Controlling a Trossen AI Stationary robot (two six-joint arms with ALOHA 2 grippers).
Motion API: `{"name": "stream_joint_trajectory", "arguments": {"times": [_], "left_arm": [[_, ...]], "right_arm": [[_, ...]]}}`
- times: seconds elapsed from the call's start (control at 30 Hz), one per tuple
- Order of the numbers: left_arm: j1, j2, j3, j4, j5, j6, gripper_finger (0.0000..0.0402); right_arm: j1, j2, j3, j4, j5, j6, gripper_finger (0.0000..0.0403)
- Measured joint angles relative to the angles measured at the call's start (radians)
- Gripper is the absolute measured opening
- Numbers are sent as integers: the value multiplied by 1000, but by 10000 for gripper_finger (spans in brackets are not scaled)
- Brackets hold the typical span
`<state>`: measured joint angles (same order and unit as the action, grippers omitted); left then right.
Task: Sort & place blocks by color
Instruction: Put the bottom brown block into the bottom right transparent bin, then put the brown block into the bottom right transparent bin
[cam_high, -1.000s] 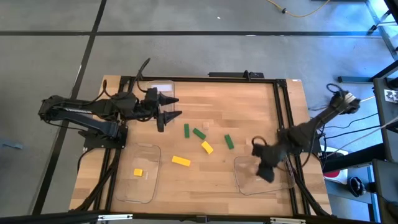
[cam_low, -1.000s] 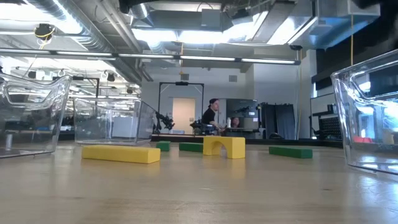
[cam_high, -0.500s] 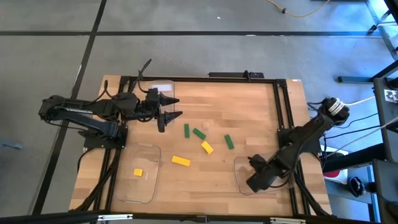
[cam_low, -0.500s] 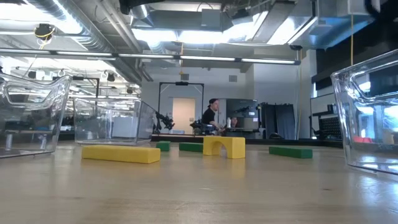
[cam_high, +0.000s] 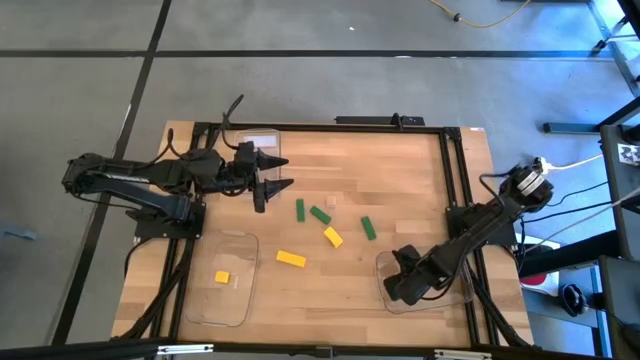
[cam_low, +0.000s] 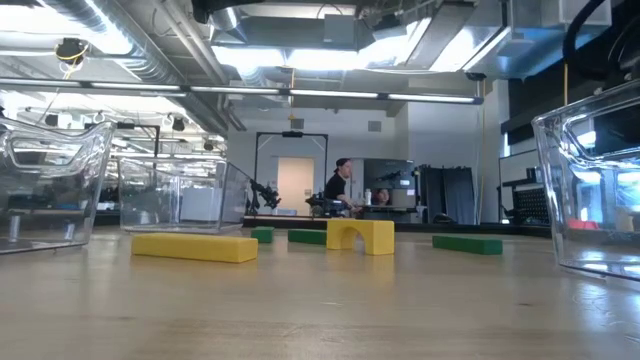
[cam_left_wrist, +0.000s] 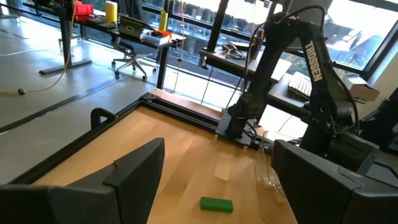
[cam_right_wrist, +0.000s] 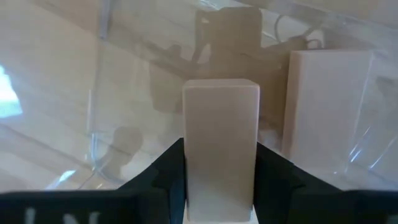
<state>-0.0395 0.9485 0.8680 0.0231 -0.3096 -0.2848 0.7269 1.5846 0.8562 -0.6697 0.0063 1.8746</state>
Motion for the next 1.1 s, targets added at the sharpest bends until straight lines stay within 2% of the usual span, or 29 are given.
{"name": "stream_joint_trajectory", "arguments": {"times": [0.27,0.5,0.63,0.93,1.0,1.1], "left_arm": [[0,0,0,0,0,0,292],[0,0,0,0,-1,0,292],[0,0,0,0,-1,0,292],[0,0,0,2,0,-2,292],[0,0,0,3,2,-22,292],[-1,0,0,7,14,-42,292]], "right_arm": [[0,12,0,0,0,1,135],[0,10,0,-6,-4,-7,282],[0,-28,0,-12,-13,-74,331],[3,-320,0,-93,-33,-284,337],[-1,-390,0,-73,30,-337,337],[-34,-475,0,-29,187,-437,336]]}}
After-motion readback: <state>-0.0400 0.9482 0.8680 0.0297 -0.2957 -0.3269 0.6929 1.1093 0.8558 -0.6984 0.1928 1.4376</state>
